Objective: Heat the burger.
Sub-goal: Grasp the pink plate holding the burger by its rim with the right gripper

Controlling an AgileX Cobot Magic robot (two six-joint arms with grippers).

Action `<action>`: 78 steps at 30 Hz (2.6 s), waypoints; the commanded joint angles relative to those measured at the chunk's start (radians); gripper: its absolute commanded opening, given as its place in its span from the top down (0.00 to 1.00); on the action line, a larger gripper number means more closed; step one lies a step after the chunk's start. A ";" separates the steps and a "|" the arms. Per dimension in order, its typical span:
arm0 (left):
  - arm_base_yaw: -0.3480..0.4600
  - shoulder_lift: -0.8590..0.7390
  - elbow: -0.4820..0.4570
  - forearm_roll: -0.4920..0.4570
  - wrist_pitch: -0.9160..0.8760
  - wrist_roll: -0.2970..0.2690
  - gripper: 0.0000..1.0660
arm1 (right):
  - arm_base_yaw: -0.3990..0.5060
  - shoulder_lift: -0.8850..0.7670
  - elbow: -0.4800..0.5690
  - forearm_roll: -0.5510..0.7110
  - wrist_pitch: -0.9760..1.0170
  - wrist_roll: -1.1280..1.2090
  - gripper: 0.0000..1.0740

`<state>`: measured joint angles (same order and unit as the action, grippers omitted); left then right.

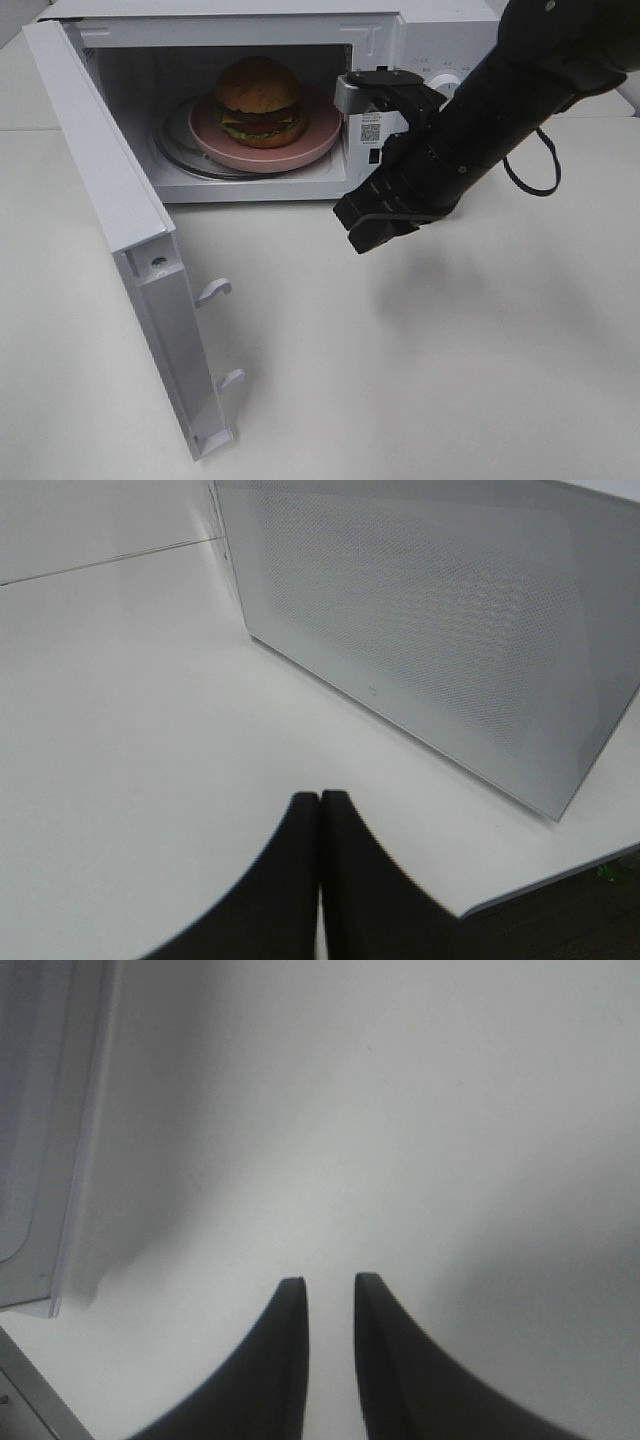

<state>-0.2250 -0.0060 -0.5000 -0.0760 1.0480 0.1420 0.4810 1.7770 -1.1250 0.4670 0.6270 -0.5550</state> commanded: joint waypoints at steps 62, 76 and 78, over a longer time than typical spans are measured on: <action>0.003 -0.019 0.004 -0.009 -0.014 -0.002 1.00 | 0.299 0.359 -0.529 -0.743 -0.166 -0.218 0.38; 0.003 -0.019 0.004 -0.009 -0.014 -0.002 1.00 | 0.299 0.395 -0.549 -0.774 -0.177 -0.195 0.38; 0.003 -0.019 0.004 -0.009 -0.014 -0.002 1.00 | 0.299 0.395 -0.549 -0.814 -0.177 -0.152 0.38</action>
<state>-0.2250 -0.0060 -0.5000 -0.0760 1.0480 0.1420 0.7780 2.1710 -1.6650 -0.3140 0.4500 -0.7460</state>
